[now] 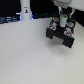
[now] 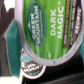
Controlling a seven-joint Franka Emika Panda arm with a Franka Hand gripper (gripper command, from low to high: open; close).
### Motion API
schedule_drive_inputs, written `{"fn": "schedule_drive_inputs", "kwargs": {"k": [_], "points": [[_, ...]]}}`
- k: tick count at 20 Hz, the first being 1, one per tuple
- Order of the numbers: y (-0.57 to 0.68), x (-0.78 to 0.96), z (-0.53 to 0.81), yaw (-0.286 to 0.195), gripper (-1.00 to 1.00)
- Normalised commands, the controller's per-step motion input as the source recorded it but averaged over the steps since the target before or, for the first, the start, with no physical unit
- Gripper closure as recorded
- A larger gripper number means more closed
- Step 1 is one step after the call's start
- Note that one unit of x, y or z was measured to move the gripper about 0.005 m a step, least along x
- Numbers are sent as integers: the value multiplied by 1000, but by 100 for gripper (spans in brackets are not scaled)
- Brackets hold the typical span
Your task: Open the kcup holder, insert the kcup into the holder, and close the kcup holder
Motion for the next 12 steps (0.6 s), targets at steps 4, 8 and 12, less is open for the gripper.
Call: {"fn": "schedule_drive_inputs", "kwargs": {"k": [4,8,12], "points": [[8,-3,-212,10,100],[-3,16,-227,20,100],[19,22,-254,28,100]]}}
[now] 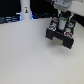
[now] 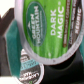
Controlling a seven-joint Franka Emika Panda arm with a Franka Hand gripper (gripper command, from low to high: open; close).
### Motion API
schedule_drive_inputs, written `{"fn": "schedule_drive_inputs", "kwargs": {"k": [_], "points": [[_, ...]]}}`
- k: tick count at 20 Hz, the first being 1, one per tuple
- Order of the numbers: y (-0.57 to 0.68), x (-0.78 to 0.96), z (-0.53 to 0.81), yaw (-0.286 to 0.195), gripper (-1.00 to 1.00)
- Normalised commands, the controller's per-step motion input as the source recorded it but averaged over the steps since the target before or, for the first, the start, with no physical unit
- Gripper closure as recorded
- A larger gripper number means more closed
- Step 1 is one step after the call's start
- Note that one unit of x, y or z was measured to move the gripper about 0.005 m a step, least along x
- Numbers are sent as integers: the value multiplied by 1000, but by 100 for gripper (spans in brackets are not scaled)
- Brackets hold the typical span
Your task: Open the kcup holder, insert the kcup into the holder, and close the kcup holder
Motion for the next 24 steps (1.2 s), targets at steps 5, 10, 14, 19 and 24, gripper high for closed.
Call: {"fn": "schedule_drive_inputs", "kwargs": {"k": [5,10,14,19,24], "points": [[103,-23,41,5,100],[121,-43,209,0,100],[-7,6,-129,10,100],[-64,-9,-105,-2,100],[-25,-1,-256,-3,100]]}}
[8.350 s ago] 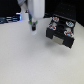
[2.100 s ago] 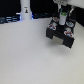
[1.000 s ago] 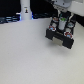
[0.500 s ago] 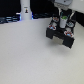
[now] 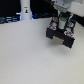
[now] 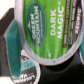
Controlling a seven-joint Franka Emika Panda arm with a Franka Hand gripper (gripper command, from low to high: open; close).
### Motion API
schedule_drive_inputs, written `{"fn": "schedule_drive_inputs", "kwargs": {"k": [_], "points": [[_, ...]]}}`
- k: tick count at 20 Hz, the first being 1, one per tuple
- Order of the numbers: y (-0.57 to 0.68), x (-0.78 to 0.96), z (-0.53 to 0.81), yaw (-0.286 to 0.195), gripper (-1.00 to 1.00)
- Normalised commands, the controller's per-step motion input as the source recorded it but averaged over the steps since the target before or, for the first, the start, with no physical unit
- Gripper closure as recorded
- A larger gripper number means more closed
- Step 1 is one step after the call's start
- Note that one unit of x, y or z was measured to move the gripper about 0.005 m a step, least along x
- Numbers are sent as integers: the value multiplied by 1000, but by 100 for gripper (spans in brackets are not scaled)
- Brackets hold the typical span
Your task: Open the kcup holder, insert the kcup into the holder, and close the kcup holder
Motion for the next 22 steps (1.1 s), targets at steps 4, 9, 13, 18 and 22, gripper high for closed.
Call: {"fn": "schedule_drive_inputs", "kwargs": {"k": [4,9,13,18,22], "points": [[45,26,-288,13,100],[120,47,-116,47,100],[142,89,74,59,-100],[127,99,207,65,-100],[5,138,322,96,-100]]}}
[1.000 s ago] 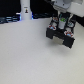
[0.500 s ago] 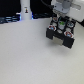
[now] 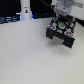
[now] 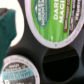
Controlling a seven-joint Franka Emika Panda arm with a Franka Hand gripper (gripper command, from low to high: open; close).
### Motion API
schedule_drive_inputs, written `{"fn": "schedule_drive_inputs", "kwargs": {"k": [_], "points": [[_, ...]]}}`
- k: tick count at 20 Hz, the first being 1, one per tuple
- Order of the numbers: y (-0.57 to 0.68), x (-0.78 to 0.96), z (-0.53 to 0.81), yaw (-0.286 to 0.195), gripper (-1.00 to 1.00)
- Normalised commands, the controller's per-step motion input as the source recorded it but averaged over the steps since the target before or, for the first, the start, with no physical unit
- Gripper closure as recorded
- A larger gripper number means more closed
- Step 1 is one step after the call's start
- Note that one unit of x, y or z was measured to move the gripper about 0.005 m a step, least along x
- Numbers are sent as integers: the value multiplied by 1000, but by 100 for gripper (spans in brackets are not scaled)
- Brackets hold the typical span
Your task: Open the kcup holder, insert the kcup into the holder, and close the kcup holder
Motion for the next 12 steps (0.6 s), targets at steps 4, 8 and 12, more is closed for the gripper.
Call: {"fn": "schedule_drive_inputs", "kwargs": {"k": [4,8,12], "points": [[-141,301,464,127,-100],[-271,389,496,117,-100],[-354,421,413,96,-100]]}}
